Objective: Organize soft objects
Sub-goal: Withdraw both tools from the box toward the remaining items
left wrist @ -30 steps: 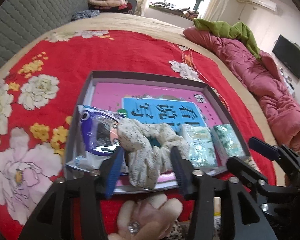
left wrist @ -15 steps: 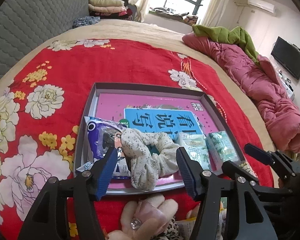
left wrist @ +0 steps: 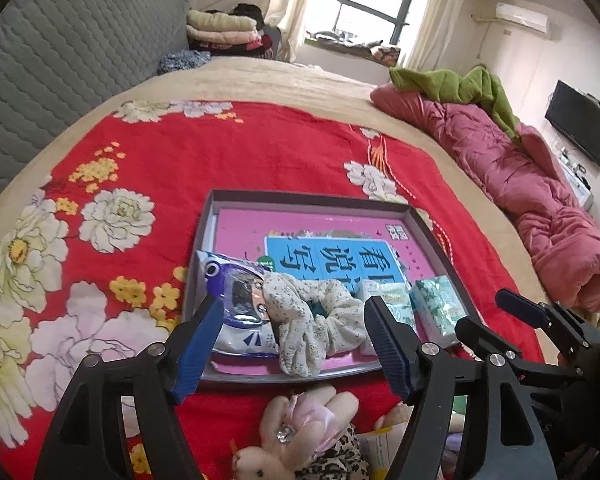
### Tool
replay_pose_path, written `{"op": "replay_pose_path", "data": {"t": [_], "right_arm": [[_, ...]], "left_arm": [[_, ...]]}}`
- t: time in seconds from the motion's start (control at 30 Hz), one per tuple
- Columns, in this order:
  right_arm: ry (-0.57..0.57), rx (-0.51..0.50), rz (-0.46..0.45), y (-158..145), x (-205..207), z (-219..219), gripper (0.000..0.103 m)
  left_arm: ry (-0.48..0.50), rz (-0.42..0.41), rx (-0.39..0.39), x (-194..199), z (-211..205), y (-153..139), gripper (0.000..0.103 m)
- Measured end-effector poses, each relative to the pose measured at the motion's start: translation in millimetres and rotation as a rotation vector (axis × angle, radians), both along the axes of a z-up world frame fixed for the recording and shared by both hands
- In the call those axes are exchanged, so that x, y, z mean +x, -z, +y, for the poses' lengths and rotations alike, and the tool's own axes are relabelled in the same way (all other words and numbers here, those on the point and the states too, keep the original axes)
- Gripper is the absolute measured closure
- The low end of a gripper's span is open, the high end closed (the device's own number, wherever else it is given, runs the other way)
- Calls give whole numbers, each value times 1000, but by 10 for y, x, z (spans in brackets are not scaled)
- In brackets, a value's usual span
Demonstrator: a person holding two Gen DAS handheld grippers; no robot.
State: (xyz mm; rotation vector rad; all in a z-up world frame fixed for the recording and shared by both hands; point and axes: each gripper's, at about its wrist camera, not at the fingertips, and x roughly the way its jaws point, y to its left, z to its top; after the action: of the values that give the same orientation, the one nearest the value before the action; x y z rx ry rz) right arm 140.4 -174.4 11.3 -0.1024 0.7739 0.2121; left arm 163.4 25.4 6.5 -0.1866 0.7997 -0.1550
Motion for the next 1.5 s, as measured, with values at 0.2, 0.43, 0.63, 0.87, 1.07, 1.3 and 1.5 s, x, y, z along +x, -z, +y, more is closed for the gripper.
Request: {"op": "replay_pose_path", "data": {"t": [0.2,0.43,0.63,0.87,1.07,1.3,1.5], "right_arm": [[4,20,-27,-124,-58,-47,36],[2,40,-53,-248,-140,-92,35],[-4,54,-81,-371,-236,-137,35],[-15,59,-111,-496,-369,-199,35],[-25,54,-122,-550,-478,-225,35],[-40,56,-142,-647,-618,-239,35],[-63,60,-154,-721,-755,-210,35]], "left_arm": [[-36,-26,11,-169,107,-107,28],[-76,-44,31,-338,213,-187,28],[-94,-59,44,-488,230,-261,28],[-114,-75,20,-654,312,-387,28],[-123,-73,18,-813,353,-450,28],[-130,-68,20,-967,385,-502,28],[-122,-63,25,-1074,358,-540,28]]}}
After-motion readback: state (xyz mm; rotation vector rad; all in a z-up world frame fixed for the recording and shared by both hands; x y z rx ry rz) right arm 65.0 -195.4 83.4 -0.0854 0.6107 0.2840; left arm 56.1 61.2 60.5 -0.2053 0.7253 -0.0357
